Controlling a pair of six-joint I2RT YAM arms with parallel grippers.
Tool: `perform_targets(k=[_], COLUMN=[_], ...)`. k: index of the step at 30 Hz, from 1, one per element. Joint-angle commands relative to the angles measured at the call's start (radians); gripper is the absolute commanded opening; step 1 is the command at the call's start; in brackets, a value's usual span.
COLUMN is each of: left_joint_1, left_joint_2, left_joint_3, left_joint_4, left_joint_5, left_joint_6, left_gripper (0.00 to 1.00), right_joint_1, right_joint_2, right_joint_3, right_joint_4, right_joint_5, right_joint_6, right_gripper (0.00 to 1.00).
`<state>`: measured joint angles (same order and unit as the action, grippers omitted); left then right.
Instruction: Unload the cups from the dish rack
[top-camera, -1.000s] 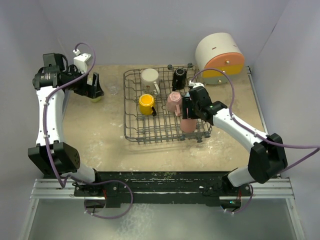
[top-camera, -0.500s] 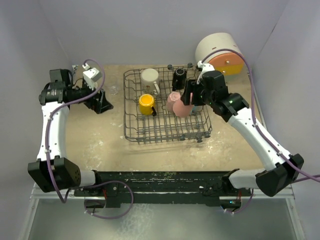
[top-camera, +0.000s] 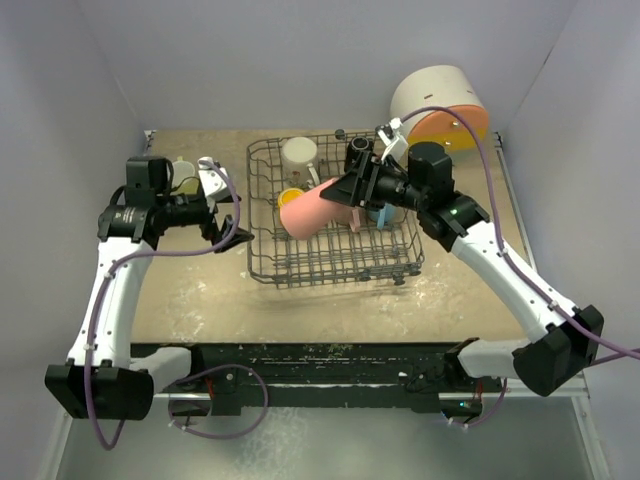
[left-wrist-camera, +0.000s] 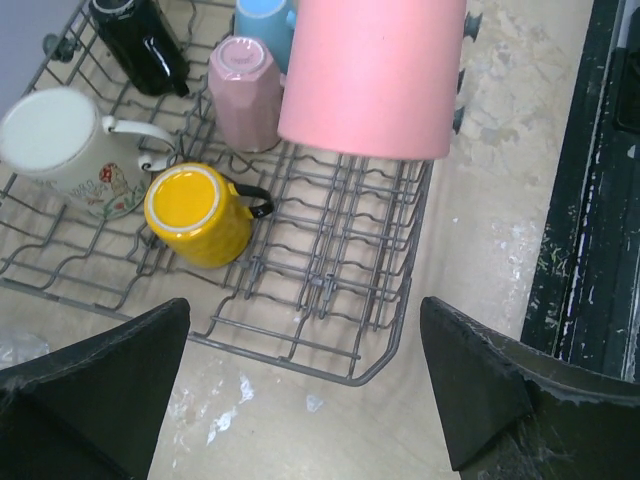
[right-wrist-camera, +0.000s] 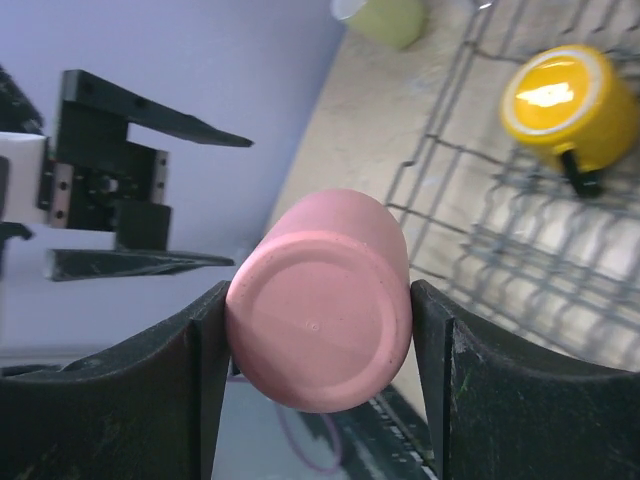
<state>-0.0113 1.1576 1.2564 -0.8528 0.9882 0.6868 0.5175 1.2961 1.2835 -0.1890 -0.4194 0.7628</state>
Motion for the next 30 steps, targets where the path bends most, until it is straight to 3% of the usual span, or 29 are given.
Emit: perform_targets(k=[1, 7, 11, 16, 22, 30], left_joint_1=[-0.01, -0.01, -0.01, -0.01, -0.01, -0.01], left_joint_2=[-0.049, -0.115, -0.161, -0.173, -0.189, -0.146], left_joint_3=[-0.012, -0.012, 0.001, 0.048, 0.037, 0.102], left_joint_4=[0.043, -0.005, 0.037, 0.101, 0.329, 0.426], left_joint_5=[0.083, 0.085, 0.114, 0.17, 0.126, 0.099], left_joint_6=[0.002, 0.085, 0.038, -0.094, -0.3, -0.416], left_gripper=[1.0, 0.95, 0.92, 0.88, 0.79, 0.71], right_joint_1=[0.002, 0.004, 0.005, 0.018, 0.04, 0.052], right_joint_2=[-0.01, 0.004, 0.017, 0.018, 0.011, -0.01], right_joint_3=[-0.071, -0.163, -0.261, -0.268, -0.255, -0.252], right_joint_4=[0.33, 0.597, 0.852, 0.911, 0.957, 0.976], right_joint_5=[-0.197, -0.239, -0.263, -0.252, -0.224, -0.212], right_joint_6=[0.258, 0.451, 0.645, 0.699, 0.766, 0.795], right_gripper=[0.32, 0.3, 0.28, 0.26, 0.27, 0.26])
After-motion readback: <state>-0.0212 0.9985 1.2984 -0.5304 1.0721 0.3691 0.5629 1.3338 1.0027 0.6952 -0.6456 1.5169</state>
